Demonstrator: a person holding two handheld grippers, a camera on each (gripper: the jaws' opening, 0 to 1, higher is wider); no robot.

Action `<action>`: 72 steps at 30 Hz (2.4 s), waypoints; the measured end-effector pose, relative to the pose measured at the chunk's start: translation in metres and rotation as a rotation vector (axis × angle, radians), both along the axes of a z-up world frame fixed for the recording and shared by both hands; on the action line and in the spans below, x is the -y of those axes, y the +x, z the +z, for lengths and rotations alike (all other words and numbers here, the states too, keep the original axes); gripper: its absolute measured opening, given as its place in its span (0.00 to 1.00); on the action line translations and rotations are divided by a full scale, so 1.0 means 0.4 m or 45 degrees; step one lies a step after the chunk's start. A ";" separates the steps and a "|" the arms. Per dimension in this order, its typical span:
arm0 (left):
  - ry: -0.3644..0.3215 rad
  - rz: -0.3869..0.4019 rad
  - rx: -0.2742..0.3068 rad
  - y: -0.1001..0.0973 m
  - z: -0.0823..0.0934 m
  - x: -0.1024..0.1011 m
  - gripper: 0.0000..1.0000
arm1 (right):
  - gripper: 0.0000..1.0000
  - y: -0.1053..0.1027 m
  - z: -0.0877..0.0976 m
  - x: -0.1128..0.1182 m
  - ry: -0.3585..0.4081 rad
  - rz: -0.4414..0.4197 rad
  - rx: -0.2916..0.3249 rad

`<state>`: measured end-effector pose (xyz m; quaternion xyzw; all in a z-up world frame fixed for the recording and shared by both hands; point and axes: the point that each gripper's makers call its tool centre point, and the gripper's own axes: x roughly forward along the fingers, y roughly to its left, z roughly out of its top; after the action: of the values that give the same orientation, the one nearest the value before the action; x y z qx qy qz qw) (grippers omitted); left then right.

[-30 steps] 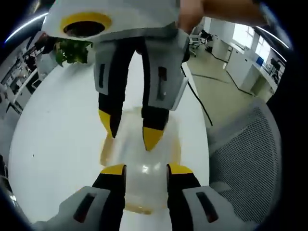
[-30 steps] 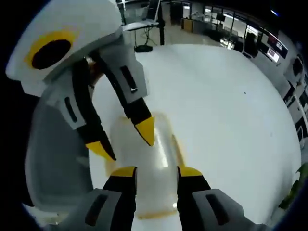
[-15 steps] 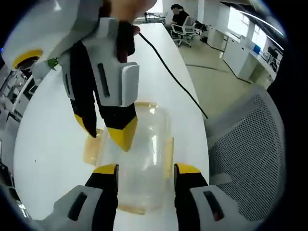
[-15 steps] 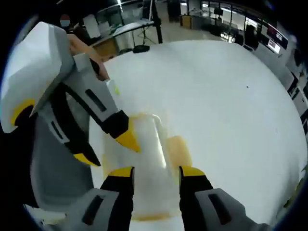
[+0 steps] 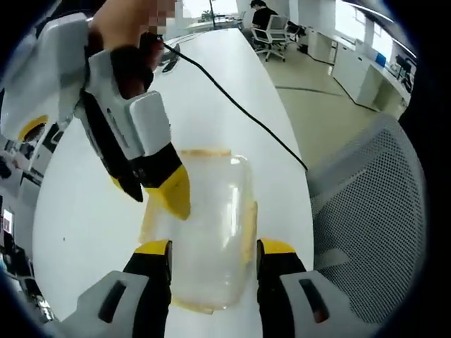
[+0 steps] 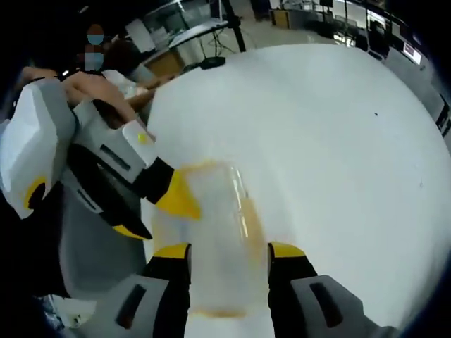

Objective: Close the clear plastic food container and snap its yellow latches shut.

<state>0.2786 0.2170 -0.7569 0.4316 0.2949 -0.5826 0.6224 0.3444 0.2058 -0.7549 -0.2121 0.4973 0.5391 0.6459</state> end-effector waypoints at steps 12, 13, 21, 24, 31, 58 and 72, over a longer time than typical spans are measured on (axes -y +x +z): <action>0.089 -0.062 0.127 0.008 -0.014 0.010 0.53 | 0.42 -0.003 -0.030 -0.024 -0.089 0.144 -0.061; 0.090 -0.068 0.131 0.004 -0.018 0.013 0.53 | 0.42 -0.005 -0.034 -0.023 -0.099 0.155 -0.069; 0.163 -0.081 0.180 0.003 -0.046 0.009 0.51 | 0.36 -0.019 -0.052 -0.023 -0.150 0.227 -0.105; 0.164 -0.097 0.204 0.004 -0.048 0.016 0.51 | 0.36 -0.019 -0.052 -0.021 -0.151 0.248 -0.108; 0.157 -0.065 0.201 0.008 -0.048 0.012 0.49 | 0.32 -0.017 -0.054 -0.022 -0.169 0.242 -0.114; 0.153 -0.039 0.221 0.004 -0.057 0.016 0.46 | 0.26 -0.026 -0.051 -0.026 -0.150 0.195 -0.141; 0.128 -0.033 0.197 -0.007 -0.038 0.016 0.45 | 0.27 -0.025 -0.040 -0.019 -0.168 0.292 -0.078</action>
<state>0.2758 0.2107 -0.7721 0.5099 0.2690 -0.5400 0.6133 0.3343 0.2132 -0.7710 -0.2930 0.5235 0.5816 0.5493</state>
